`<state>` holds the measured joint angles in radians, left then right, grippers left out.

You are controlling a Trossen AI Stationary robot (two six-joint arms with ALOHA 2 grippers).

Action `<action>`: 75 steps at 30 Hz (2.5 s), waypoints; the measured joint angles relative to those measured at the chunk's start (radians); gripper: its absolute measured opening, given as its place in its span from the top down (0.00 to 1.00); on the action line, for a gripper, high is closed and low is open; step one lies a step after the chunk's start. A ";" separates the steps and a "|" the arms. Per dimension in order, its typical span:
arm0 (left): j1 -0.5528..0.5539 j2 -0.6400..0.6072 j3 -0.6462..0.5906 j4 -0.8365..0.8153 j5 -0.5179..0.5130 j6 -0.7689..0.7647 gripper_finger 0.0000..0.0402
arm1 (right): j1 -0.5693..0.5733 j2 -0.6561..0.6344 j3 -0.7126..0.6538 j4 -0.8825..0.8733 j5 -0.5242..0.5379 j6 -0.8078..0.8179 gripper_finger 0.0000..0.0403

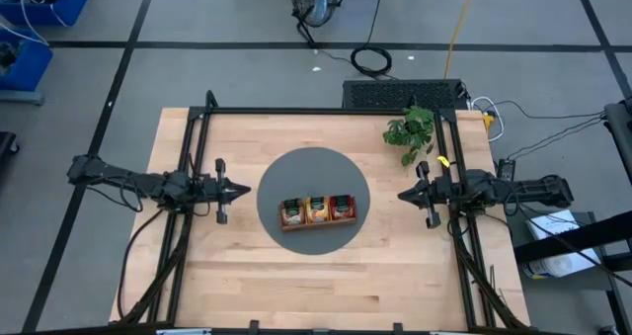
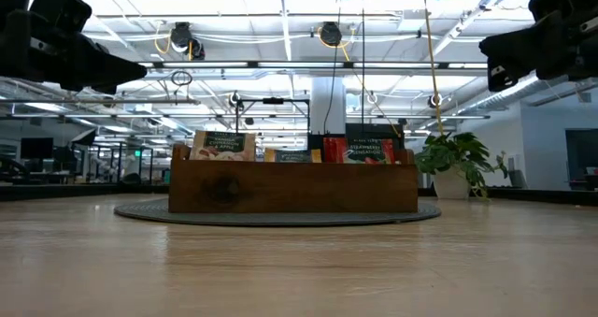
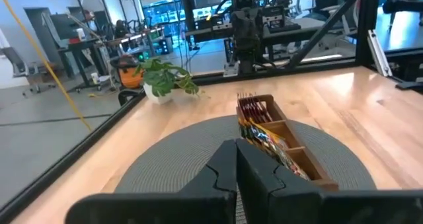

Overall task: Pick & Place Tea
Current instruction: Return to Home Position

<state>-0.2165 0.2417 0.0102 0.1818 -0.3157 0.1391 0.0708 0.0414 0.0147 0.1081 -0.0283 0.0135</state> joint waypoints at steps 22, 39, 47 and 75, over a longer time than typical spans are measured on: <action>0.000 0.000 0.000 0.002 -0.001 -0.175 0.90 | 0.000 0.000 0.000 0.014 0.027 0.000 1.00; 0.000 0.000 0.000 0.002 -0.001 -0.174 0.88 | 0.000 0.000 0.000 0.014 0.027 0.001 1.00; 0.000 0.000 0.000 0.002 -0.001 -0.174 0.88 | 0.000 0.000 0.000 0.014 0.027 0.001 1.00; 0.000 0.000 0.000 0.002 -0.001 -0.174 0.88 | 0.000 0.000 0.000 0.014 0.027 0.001 1.00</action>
<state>-0.2165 0.2417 0.0105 0.1837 -0.3167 -0.0345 0.0710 0.0418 0.0147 0.1219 -0.0012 0.0147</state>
